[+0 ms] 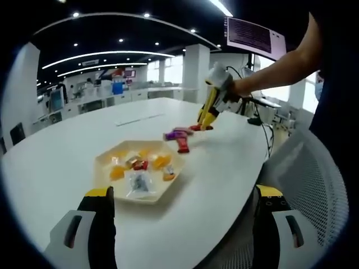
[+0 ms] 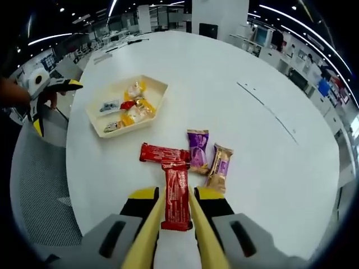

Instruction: Place the target food into the container with the food tongs after gripping and lifting it, then release it inside without dropping or visibly crushing the food.

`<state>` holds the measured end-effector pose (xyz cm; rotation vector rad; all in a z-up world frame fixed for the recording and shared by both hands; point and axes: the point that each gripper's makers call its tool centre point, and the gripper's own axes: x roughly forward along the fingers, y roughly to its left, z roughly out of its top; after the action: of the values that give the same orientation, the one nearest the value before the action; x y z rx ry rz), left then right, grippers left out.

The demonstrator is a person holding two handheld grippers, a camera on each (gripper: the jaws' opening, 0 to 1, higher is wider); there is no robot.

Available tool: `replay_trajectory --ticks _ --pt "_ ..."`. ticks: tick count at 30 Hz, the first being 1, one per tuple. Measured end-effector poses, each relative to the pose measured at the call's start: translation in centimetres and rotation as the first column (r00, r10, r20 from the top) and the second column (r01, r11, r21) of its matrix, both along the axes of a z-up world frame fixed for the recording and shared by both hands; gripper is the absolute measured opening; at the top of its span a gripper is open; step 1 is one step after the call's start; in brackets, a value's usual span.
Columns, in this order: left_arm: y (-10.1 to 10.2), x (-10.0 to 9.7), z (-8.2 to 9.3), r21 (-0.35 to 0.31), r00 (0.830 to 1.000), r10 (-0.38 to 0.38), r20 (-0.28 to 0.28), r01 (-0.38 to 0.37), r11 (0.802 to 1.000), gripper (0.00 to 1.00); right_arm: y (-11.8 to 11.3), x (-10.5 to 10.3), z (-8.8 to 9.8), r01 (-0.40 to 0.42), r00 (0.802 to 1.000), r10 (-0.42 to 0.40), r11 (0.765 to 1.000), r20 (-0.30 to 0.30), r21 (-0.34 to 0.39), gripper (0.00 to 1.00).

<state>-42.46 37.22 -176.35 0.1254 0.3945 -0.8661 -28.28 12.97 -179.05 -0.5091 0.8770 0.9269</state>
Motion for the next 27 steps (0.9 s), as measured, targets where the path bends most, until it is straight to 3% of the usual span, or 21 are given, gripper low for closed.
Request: replay_trajectory --ticks 27 --pt "0.2 0.1 0.0 0.018 1.0 0.008 0.014 -0.008 1.0 0.99 1.5 0.8 2.6 -0.001 1.0 0.001 1.0 0.024 0.007 0.23"
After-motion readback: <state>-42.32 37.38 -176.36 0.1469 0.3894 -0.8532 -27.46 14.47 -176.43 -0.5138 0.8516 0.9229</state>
